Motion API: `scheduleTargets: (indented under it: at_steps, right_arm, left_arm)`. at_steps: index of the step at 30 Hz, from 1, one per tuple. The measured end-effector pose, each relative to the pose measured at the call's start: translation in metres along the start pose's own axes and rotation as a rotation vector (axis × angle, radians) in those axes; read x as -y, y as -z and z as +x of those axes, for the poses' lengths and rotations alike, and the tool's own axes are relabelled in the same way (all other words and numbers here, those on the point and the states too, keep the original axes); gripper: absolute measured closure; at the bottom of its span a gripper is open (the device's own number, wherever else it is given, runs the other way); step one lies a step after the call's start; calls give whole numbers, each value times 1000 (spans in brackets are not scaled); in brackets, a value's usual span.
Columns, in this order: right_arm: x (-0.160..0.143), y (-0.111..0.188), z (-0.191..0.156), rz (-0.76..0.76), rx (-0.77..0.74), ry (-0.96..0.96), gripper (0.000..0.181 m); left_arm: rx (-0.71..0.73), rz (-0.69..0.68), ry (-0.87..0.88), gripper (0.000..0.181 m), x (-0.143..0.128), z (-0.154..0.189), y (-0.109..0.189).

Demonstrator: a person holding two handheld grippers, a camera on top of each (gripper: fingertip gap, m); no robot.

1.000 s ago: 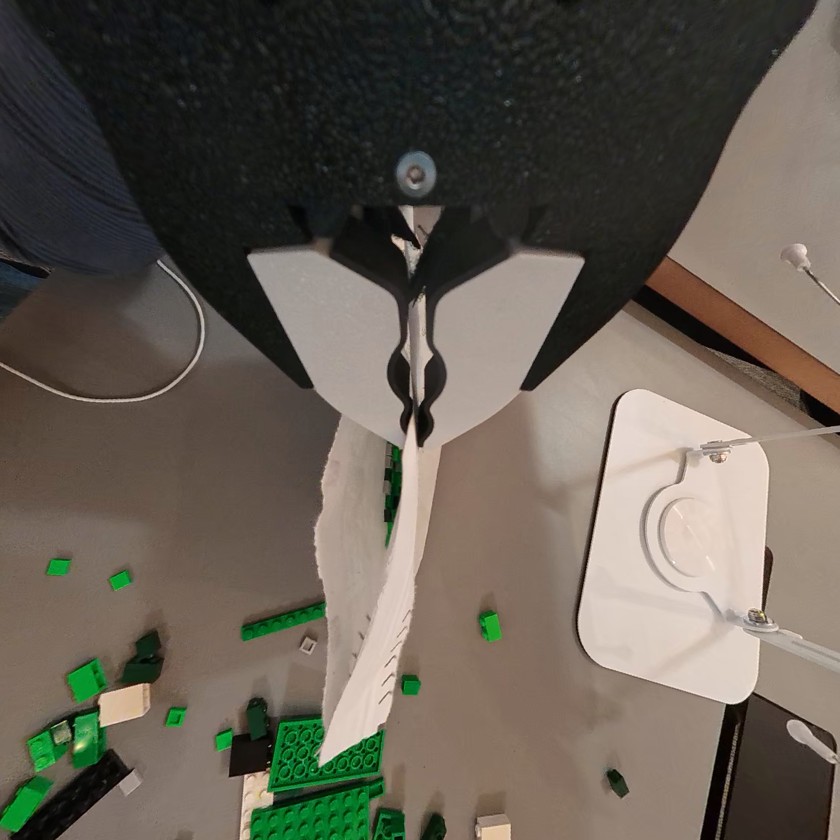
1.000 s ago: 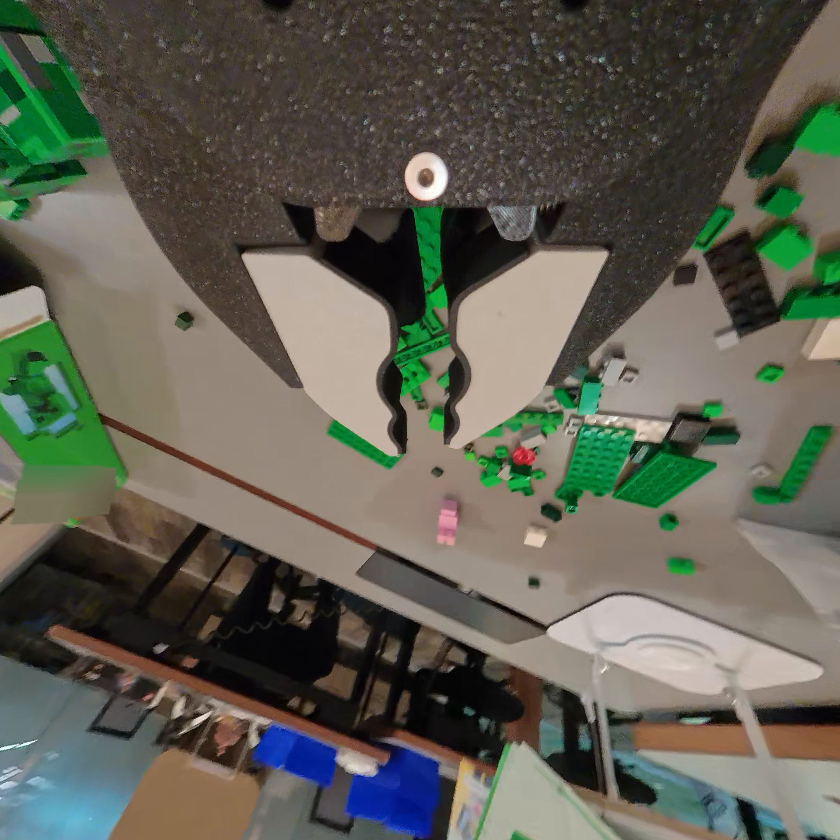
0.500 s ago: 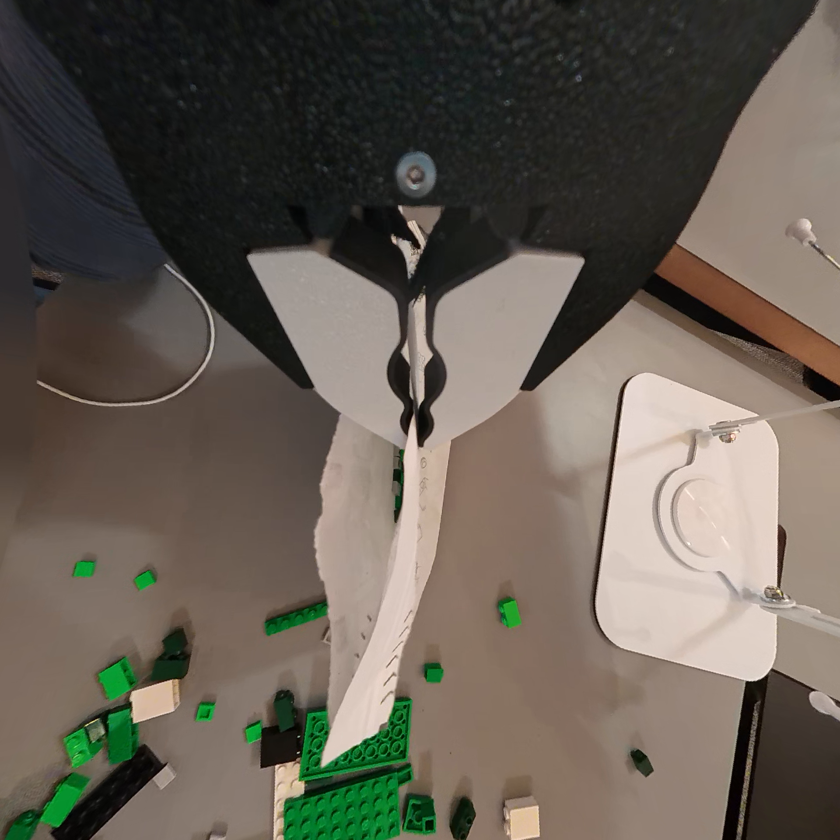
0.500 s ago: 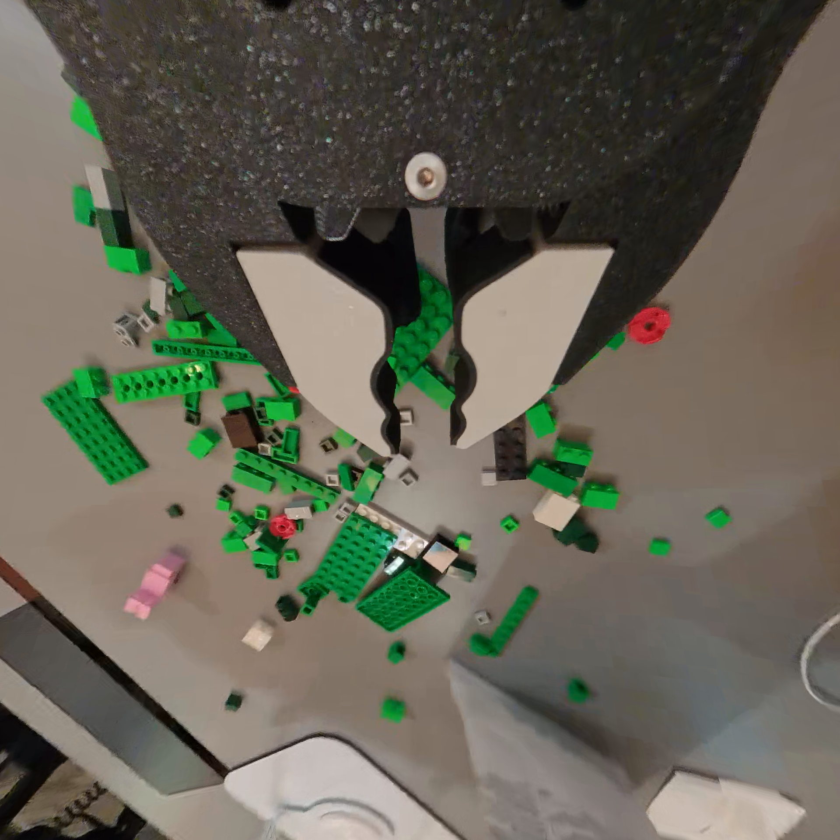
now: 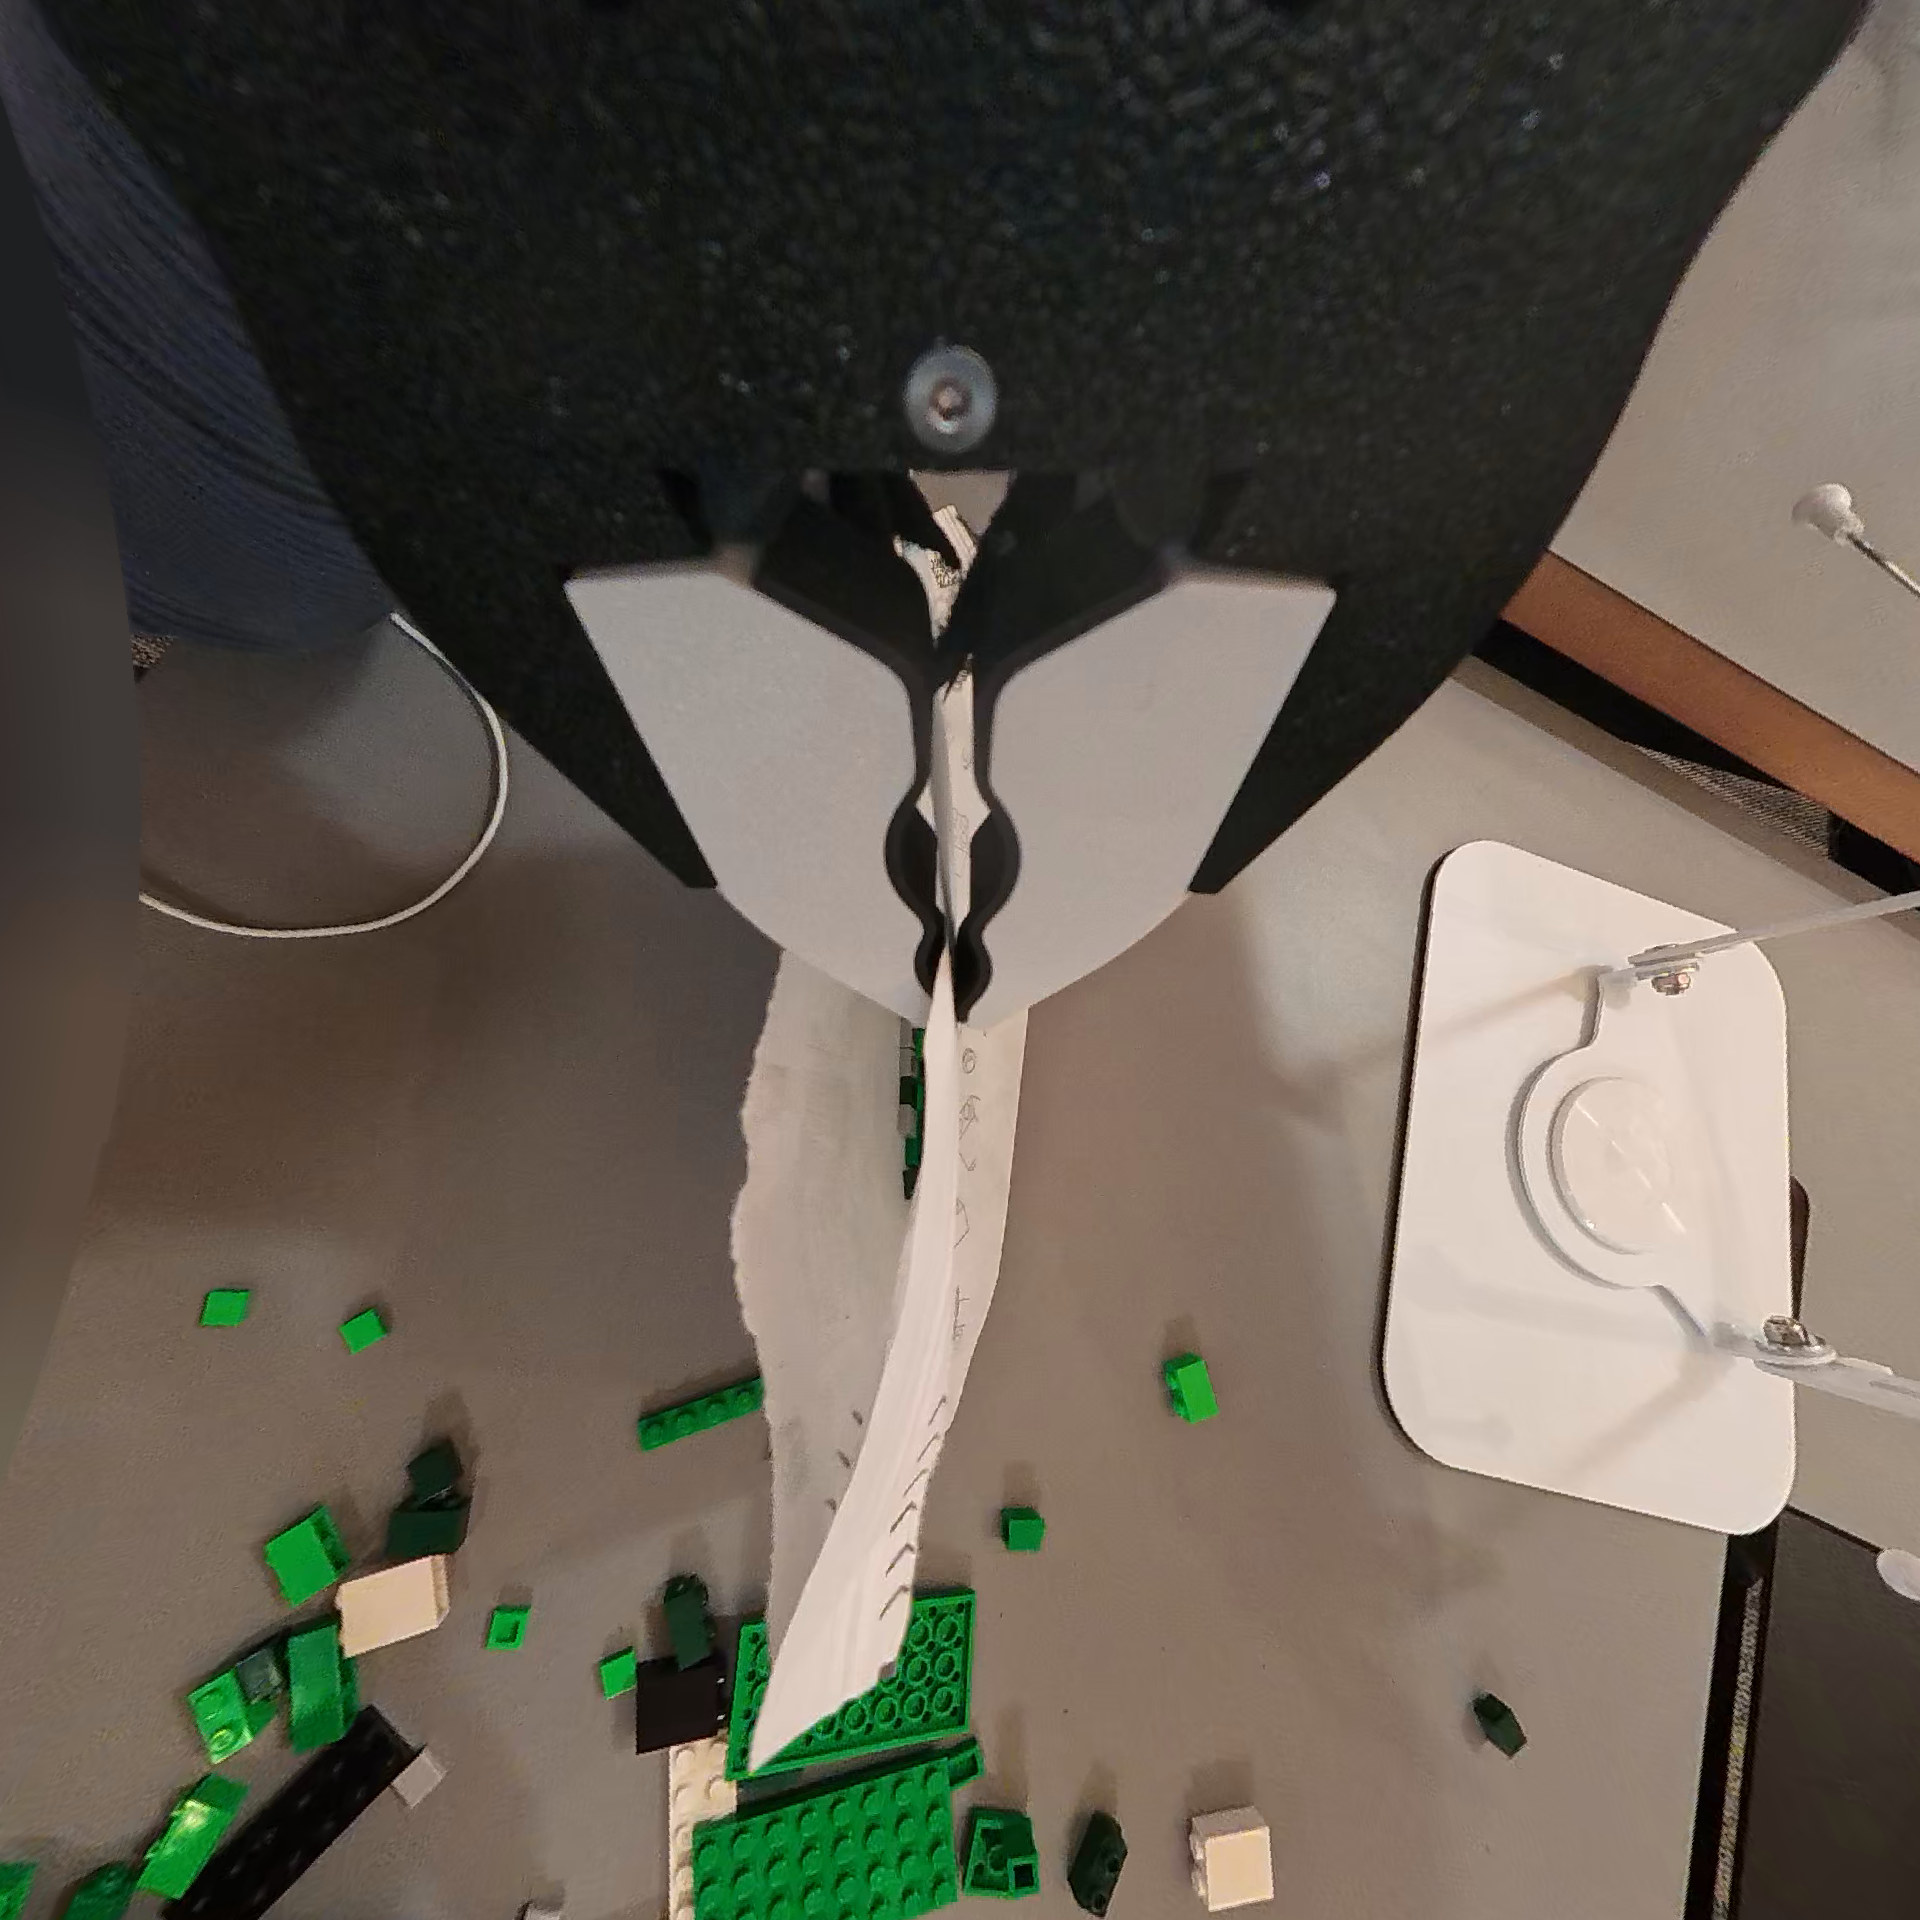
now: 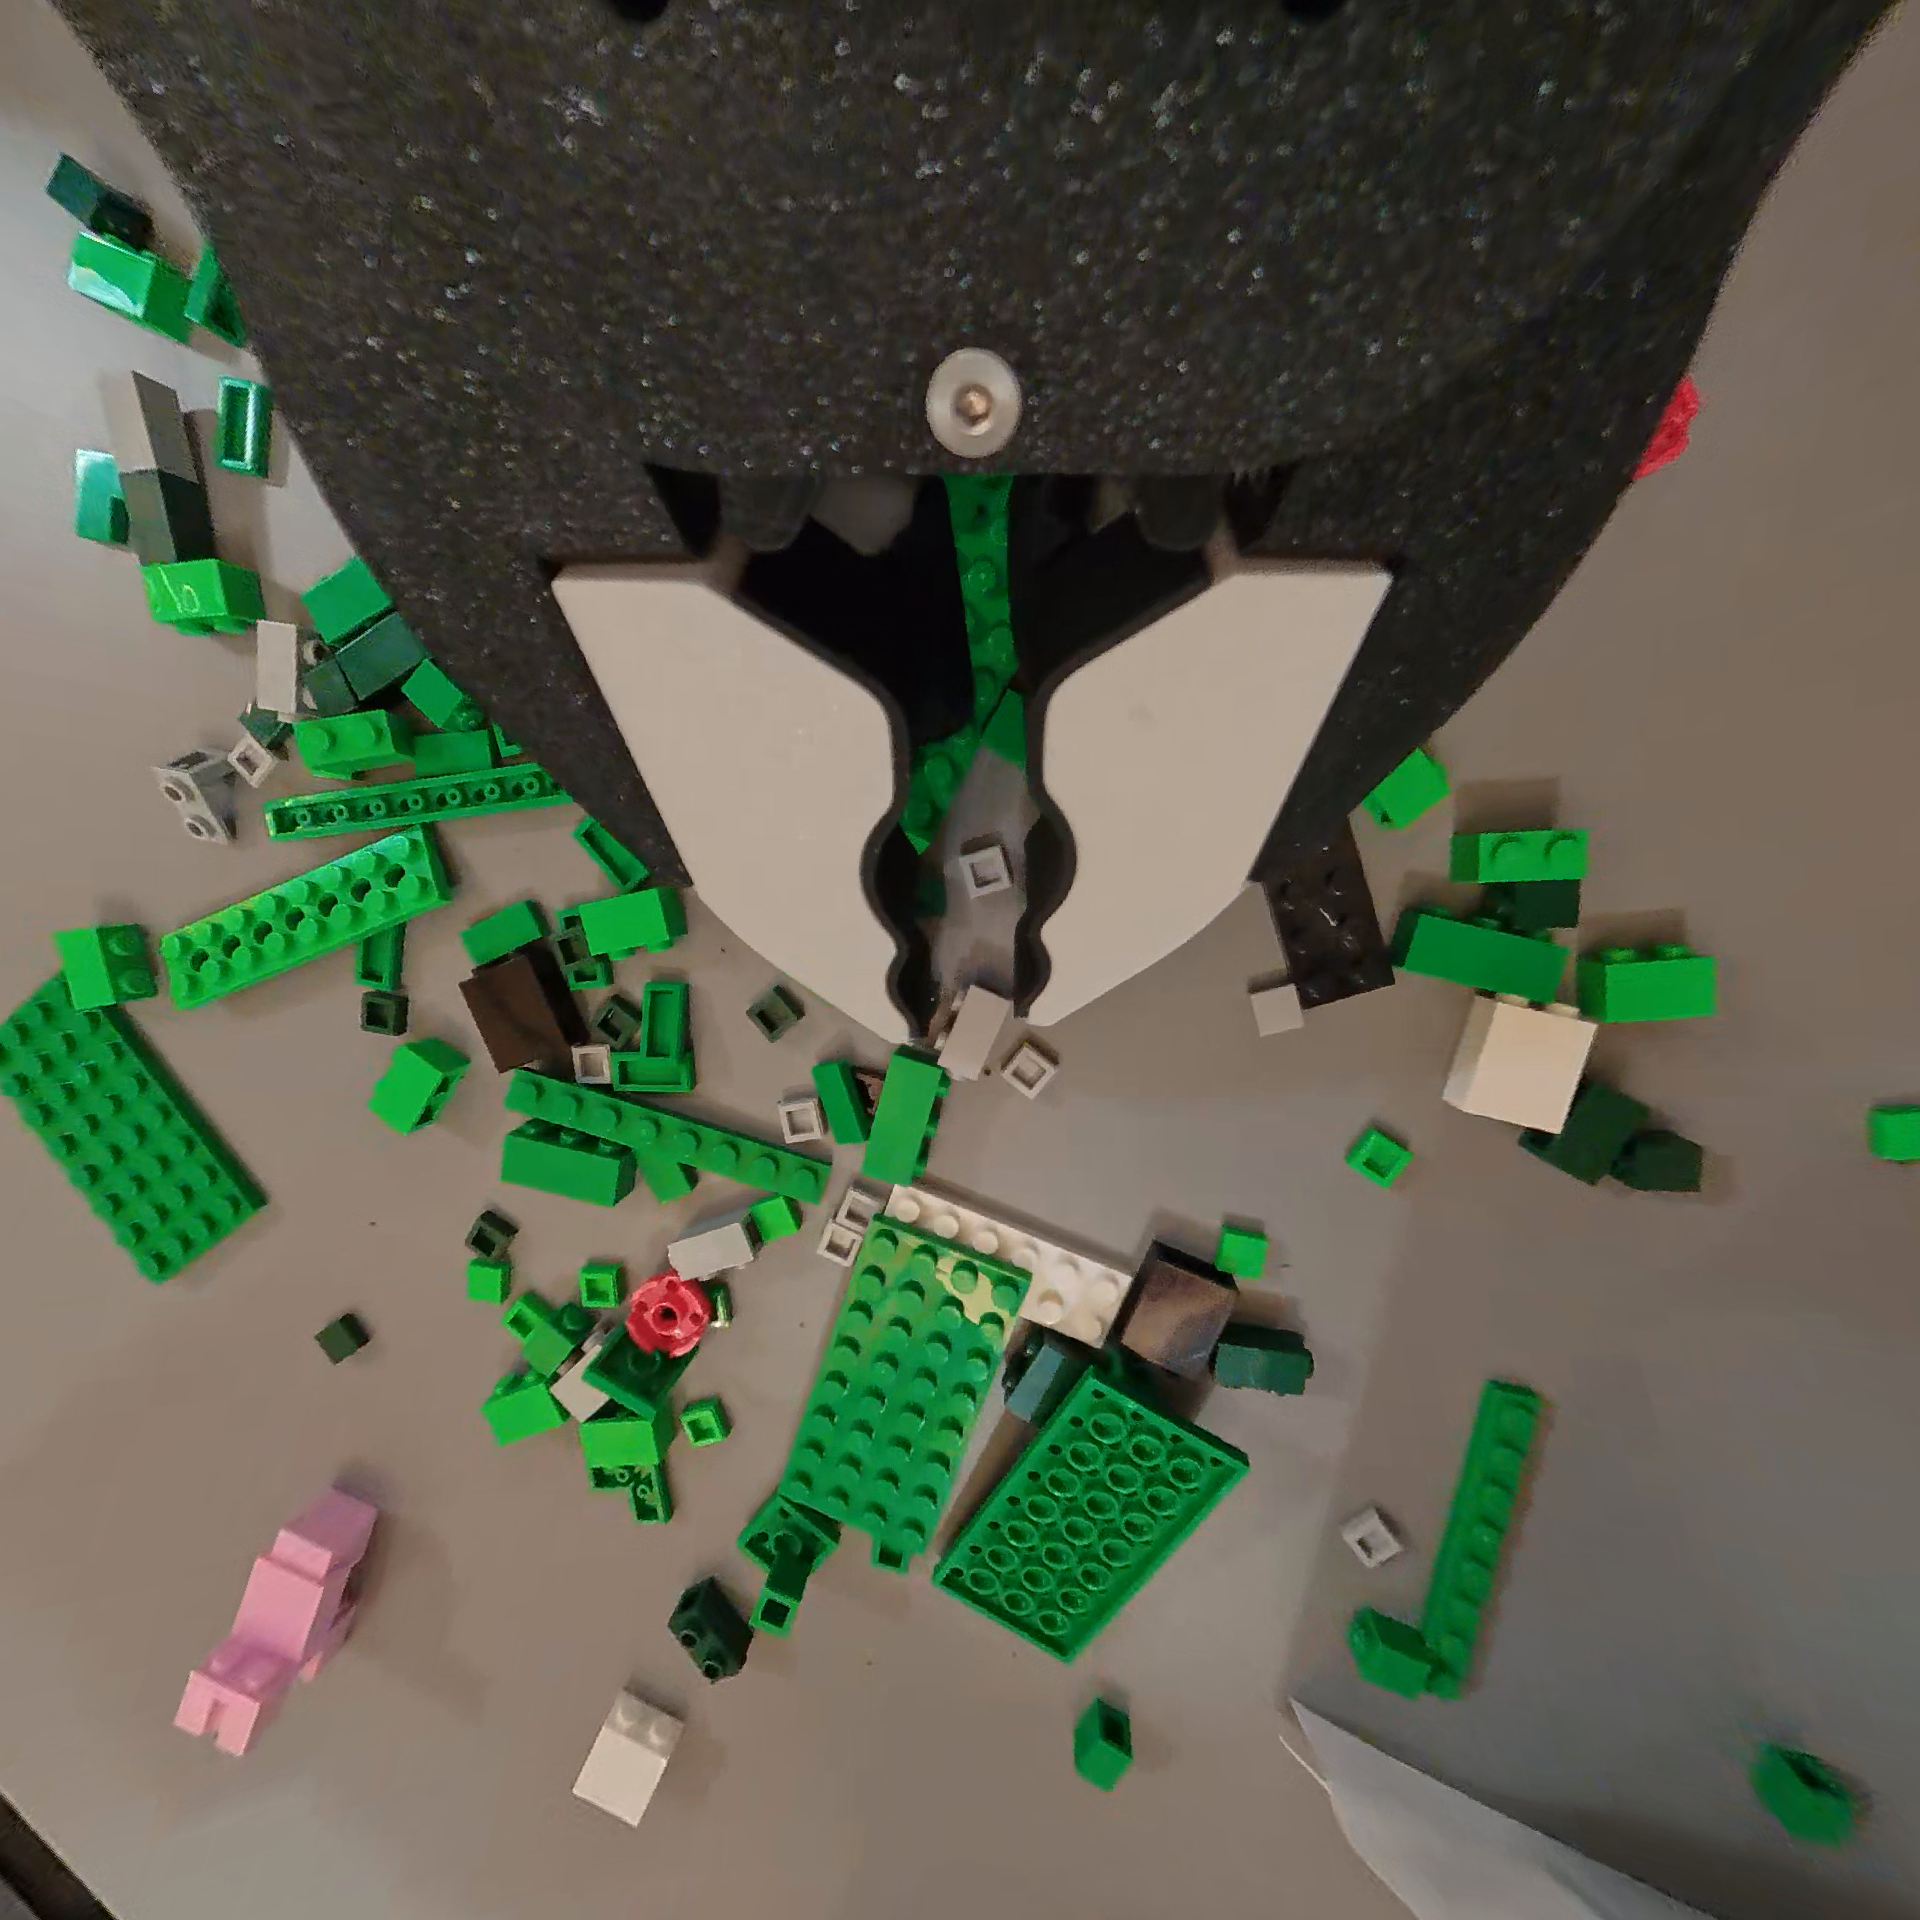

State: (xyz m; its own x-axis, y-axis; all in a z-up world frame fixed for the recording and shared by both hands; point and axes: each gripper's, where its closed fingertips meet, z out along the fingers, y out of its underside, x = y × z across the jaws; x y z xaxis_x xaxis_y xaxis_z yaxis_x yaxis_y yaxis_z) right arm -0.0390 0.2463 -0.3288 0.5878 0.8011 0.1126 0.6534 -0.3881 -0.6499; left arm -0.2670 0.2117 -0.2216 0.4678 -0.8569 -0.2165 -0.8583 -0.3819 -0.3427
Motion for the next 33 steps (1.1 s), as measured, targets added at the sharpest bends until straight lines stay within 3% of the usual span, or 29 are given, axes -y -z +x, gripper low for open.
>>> scheduleTargets:
  at_steps: [7, 11, 21, 25, 33]
  right_arm:
    - [0, 4, -1, -33, -72, 86, 167]
    - [-3, 8, -7, -39, -42, 82, 167]
    - [11, 29, 18, 152, -172, 85, 170]
    - [19, 31, 17, 241, -148, 41, 172]
    - [14, 35, 26, 253, -151, 19, 174]
  left_arm:
    - [-4, 1, -7, 181, 1, 2, 1]
    - [-8, 4, -11, 181, 1, 3, 1]
    - [-10, 13, -6, 181, 1, 2, 1]
    - [-5, 4, -14, 181, 1, 4, 1]
    - [-7, -3, -19, 181, 3, 5, -1]
